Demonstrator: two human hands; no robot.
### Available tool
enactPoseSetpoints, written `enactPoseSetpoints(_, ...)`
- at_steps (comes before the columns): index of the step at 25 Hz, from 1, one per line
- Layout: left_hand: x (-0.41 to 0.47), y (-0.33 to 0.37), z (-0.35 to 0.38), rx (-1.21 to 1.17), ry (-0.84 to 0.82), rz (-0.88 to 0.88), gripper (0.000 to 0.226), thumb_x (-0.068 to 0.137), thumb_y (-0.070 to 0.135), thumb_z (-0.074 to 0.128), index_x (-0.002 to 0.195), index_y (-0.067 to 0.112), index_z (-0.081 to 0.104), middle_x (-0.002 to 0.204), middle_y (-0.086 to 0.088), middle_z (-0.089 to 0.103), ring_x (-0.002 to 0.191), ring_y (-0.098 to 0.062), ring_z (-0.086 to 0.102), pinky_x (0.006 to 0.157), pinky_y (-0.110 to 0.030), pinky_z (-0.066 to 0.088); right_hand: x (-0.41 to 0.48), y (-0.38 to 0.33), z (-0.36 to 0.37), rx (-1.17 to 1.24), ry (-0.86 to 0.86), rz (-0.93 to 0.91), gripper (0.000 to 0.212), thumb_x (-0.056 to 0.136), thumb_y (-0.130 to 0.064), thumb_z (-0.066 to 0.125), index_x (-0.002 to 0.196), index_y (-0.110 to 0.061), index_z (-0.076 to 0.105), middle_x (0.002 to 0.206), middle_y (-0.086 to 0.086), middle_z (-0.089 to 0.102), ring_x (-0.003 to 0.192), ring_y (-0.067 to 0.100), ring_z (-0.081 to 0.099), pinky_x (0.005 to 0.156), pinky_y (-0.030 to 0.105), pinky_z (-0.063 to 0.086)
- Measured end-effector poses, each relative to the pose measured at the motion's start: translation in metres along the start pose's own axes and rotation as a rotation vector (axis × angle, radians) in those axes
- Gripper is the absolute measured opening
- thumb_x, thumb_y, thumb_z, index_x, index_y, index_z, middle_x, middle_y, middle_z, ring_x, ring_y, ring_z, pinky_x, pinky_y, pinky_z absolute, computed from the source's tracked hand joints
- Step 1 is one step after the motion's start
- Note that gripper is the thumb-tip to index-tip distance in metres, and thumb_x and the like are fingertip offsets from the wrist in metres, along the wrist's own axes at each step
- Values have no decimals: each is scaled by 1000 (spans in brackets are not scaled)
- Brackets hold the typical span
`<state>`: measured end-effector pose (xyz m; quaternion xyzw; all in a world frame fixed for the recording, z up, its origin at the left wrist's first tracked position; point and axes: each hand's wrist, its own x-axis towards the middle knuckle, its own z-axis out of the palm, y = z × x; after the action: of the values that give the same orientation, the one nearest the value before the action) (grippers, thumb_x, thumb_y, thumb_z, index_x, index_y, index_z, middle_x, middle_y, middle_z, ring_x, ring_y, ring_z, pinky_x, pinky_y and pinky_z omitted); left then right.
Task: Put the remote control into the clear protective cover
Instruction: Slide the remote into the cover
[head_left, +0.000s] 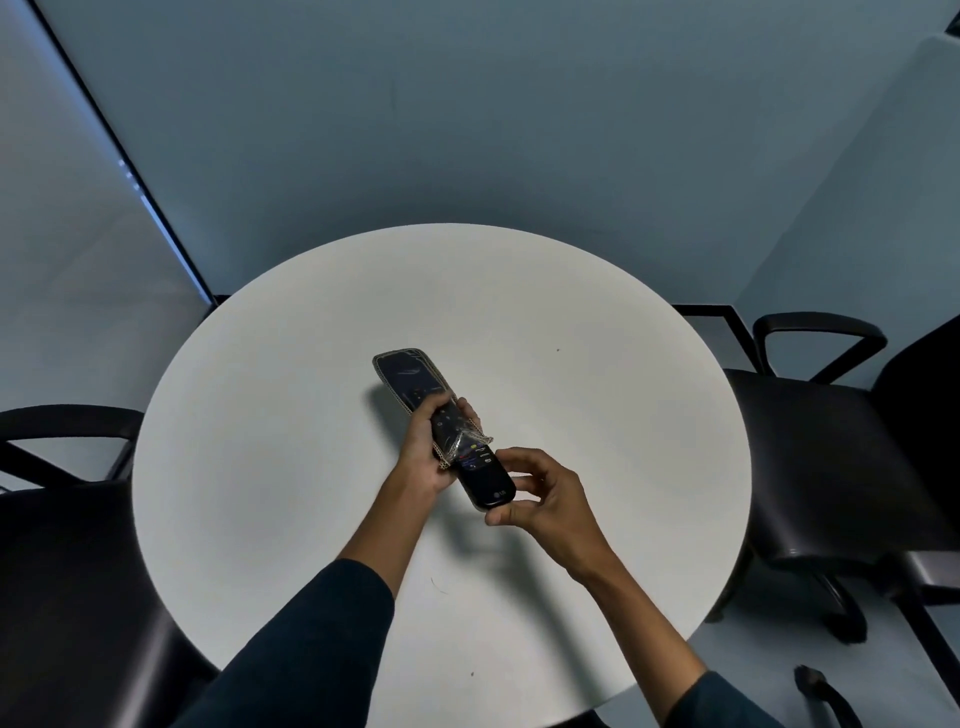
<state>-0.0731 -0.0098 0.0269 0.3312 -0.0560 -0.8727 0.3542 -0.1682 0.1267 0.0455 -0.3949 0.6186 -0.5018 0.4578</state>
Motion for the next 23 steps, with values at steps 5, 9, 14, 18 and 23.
enactPoseSetpoints(5,-7,-8,4,100,-39,-18,13,82,13,52,70,10,53,51,-1,62,45,-11,60,51,-19,51,2,0,8,-12,96,25,70,54,2,82,108,-30,52,103,-9,58,72,-1,64,78,36,53)
enactPoseSetpoints(9,-15,-26,9,284,-77,-51,18,83,15,50,67,10,56,54,-1,60,46,-14,58,52,-25,51,11,2,14,-39,252,-40,57,54,4,71,101,-25,56,97,-10,60,77,11,60,70,29,52)
enactPoseSetpoints(14,-20,-33,13,291,-59,-57,25,85,15,46,63,9,57,52,-1,60,45,-14,58,59,-27,47,20,7,19,-51,374,-44,56,56,9,68,82,-37,50,86,-11,59,68,17,52,60,40,54)
enactPoseSetpoints(18,-22,-30,11,220,-20,-75,15,85,14,51,73,9,57,56,-2,65,50,-14,63,54,-23,54,14,9,24,-35,413,-3,36,58,-8,68,77,-29,45,74,-7,52,58,13,44,52,23,43)
enactPoseSetpoints(23,-18,-15,9,241,45,-34,9,85,19,54,78,15,57,59,2,72,52,-11,65,53,-21,54,11,3,23,244,275,150,26,76,6,57,65,-15,47,45,-6,45,37,9,36,39,19,30)
